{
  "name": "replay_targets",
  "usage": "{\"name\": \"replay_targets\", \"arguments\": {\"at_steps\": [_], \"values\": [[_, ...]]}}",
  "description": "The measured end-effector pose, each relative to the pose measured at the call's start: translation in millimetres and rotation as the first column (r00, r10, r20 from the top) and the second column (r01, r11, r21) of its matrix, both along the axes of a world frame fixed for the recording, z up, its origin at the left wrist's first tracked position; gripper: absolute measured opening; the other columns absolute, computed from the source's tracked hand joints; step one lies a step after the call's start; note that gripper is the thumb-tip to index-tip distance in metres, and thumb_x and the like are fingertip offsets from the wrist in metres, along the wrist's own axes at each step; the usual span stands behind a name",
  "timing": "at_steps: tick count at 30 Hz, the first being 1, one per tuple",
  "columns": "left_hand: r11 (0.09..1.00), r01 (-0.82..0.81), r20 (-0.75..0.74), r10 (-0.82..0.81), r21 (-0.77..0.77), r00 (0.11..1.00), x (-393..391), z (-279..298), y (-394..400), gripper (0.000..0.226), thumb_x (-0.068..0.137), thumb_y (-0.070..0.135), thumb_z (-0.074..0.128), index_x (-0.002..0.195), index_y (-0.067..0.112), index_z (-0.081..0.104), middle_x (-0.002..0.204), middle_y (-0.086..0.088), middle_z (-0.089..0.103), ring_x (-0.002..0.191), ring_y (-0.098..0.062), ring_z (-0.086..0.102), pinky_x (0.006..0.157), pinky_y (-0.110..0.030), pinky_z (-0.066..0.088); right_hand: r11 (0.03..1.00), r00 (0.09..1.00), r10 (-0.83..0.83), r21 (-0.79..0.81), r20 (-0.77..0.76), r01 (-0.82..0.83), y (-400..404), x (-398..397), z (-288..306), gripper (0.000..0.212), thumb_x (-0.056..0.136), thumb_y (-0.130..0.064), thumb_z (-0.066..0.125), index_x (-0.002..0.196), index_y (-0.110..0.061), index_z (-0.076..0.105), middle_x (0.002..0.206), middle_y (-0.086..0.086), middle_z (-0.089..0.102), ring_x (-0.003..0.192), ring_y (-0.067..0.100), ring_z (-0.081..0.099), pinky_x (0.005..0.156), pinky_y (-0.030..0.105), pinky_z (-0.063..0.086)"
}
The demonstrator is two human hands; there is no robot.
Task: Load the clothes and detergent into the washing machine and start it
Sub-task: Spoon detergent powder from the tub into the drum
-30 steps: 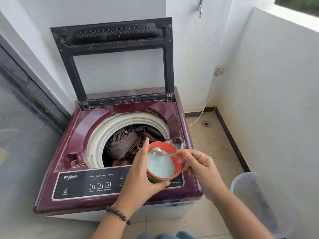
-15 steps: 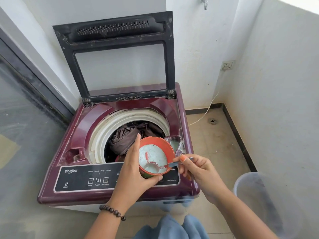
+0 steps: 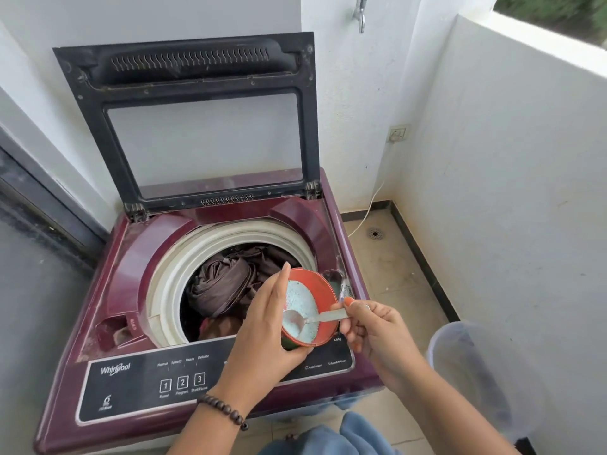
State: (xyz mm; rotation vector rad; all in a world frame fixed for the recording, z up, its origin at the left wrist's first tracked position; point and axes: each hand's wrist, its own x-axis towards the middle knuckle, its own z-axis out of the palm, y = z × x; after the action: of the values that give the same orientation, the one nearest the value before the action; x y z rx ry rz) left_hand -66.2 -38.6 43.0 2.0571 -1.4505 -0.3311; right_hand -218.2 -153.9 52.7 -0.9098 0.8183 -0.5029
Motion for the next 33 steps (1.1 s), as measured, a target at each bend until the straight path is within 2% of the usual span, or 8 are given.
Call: {"name": "replay_targets", "arguments": {"at_steps": [3,5,10,15,19,23,28,33], "values": [[0.997,0.072,0.03,-0.073,0.026,0.997,15,-1,0,0.128,0.071,0.036,0.083,0.147,0.049,-0.019,0.138,0.043,-0.001,0.128,0.026,0.001,0.096,0.002,0.019,0.995,0.998,-0.058,0.086,0.007,0.057,6,15,-3,0.025,0.096,-0.014,0.054,0.09,0.005,0.069,0.055,0.008,0.057,0.044,0.009,0.046,0.041,0.016,0.036],[0.995,0.094,-0.008,-0.094,0.027,0.996,24,-2,0,0.128,0.07,0.037,0.084,0.146,0.05,-0.019,0.138,0.046,-0.004,0.127,0.028,0.002,0.094,0.006,0.017,0.988,0.996,-0.093,0.128,0.015,0.09,10,22,-7,0.025,0.095,-0.014,0.055,0.098,0.009,0.066,0.056,0.008,0.057,0.045,0.009,0.047,0.042,0.017,0.037],[0.999,0.043,-0.204,-0.039,0.012,0.978,49,-13,1,0.132,0.063,0.033,0.089,0.148,0.051,-0.011,0.144,0.028,0.02,0.125,0.03,0.011,0.096,0.008,0.014,0.963,0.974,-0.226,0.157,0.015,0.22,14,32,-14,0.025,0.096,-0.013,0.054,0.102,0.01,0.064,0.057,0.008,0.056,0.045,0.009,0.047,0.041,0.016,0.038],[0.999,0.048,-0.269,-0.046,0.0,0.962,61,-23,-5,0.13,0.061,0.03,0.091,0.152,0.039,0.0,0.142,0.023,0.024,0.123,0.032,0.012,0.096,0.009,0.012,0.909,0.917,-0.398,0.139,0.009,0.393,8,23,-15,0.021,0.096,-0.012,0.053,0.083,-0.002,0.067,0.055,0.007,0.056,0.045,0.009,0.048,0.041,0.016,0.039],[0.996,0.085,-0.28,-0.082,-0.001,0.957,70,-29,-15,0.129,0.062,0.03,0.091,0.152,0.041,-0.001,0.143,0.022,0.025,0.126,0.027,0.017,0.097,0.009,0.013,0.842,0.846,-0.534,0.099,0.009,0.53,3,13,-16,0.022,0.097,-0.014,0.053,0.089,0.0,0.069,0.057,0.006,0.057,0.049,0.01,0.048,0.046,0.015,0.043],[0.993,0.118,-0.227,-0.11,0.021,0.968,78,-32,-23,0.13,0.063,0.032,0.09,0.151,0.043,-0.005,0.145,0.016,0.027,0.132,0.01,0.023,0.101,0.005,0.013,0.792,0.794,-0.608,0.062,0.0,0.607,2,11,-21,0.023,0.098,-0.015,0.051,0.094,0.002,0.067,0.059,0.006,0.058,0.05,0.01,0.049,0.048,0.016,0.045],[0.99,0.139,-0.205,-0.128,0.04,0.97,82,-34,-27,0.129,0.065,0.033,0.089,0.151,0.043,-0.007,0.15,0.009,0.027,0.132,0.007,0.023,0.104,-0.003,0.016,0.758,0.757,-0.652,-0.008,-0.037,0.653,4,19,-33,0.025,0.099,-0.016,0.052,0.091,0.001,0.069,0.057,0.006,0.059,0.047,0.009,0.048,0.046,0.016,0.043],[0.99,0.136,-0.192,-0.126,0.04,0.973,87,-35,-31,0.128,0.066,0.033,0.088,0.152,0.04,-0.006,0.152,0.007,0.026,0.136,0.001,0.024,0.108,-0.015,0.021,0.748,0.746,-0.661,-0.152,-0.079,0.646,5,24,-42,0.025,0.098,-0.018,0.053,0.092,0.0,0.07,0.061,0.006,0.062,0.05,0.009,0.05,0.048,0.016,0.044]]}}
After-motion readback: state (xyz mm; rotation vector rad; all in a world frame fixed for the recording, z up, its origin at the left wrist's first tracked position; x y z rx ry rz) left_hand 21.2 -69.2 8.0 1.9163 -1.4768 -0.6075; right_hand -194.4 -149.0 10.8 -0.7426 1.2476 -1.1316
